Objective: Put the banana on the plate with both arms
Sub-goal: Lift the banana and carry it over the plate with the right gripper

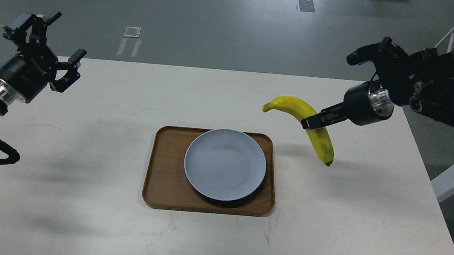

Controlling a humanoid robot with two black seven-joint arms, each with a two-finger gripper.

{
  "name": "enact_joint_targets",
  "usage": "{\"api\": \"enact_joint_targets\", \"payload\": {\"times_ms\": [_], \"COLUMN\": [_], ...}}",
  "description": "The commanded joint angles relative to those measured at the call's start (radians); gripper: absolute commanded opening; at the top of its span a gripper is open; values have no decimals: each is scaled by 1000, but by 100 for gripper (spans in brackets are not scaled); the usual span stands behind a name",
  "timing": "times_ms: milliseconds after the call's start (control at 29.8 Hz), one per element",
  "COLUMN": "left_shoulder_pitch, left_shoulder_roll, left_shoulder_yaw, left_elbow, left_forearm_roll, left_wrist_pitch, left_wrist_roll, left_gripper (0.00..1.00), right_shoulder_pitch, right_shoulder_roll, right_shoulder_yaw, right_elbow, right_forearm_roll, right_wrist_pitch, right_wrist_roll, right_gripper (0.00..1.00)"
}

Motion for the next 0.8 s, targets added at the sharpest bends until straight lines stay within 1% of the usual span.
{"api": "enact_joint_targets", "payload": {"times_ms": [0, 67, 168, 268, 402, 503, 670, 771], "left_shoulder_pitch": [0, 0, 0, 0, 0, 3, 3, 3], "left_shoulder_roll": [7, 9, 12, 20, 21, 23, 23, 21], "left_shoulder_yaw": [0, 0, 2, 0, -1, -11, -11, -12], "left_elbow": [-1, -1, -1, -1, -1, -1, -1, -1], "left_forearm_roll": [-1, -2, -2, -2, -2, -2, -2, -2], "left_wrist_pitch": [0, 0, 0, 0, 0, 0, 0, 0], "left_wrist_roll": [0, 0, 0, 0, 0, 0, 0, 0], "left_gripper": [98, 98, 98, 98, 98, 98, 98, 98], "right_shoulder_pitch": [3, -1, -17, -49, -86, -110, -123, -130], "right_shoulder_roll": [109, 191, 237, 269, 286, 294, 327, 358], "right_shoulder_yaw": [-12, -61, -84, -93, -93, -93, -91, -93], "right_elbow": [-47, -67, -72, -92, -103, -119, -129, -165], "right_forearm_roll": [44, 111, 197, 229, 235, 281, 327, 334], "right_wrist_pitch": [6, 4, 4, 4, -1, -1, -2, -1], "right_wrist_roll": [0, 0, 0, 0, 0, 0, 0, 0], "right_gripper": [13, 13, 13, 13, 13, 14, 14, 15]}}
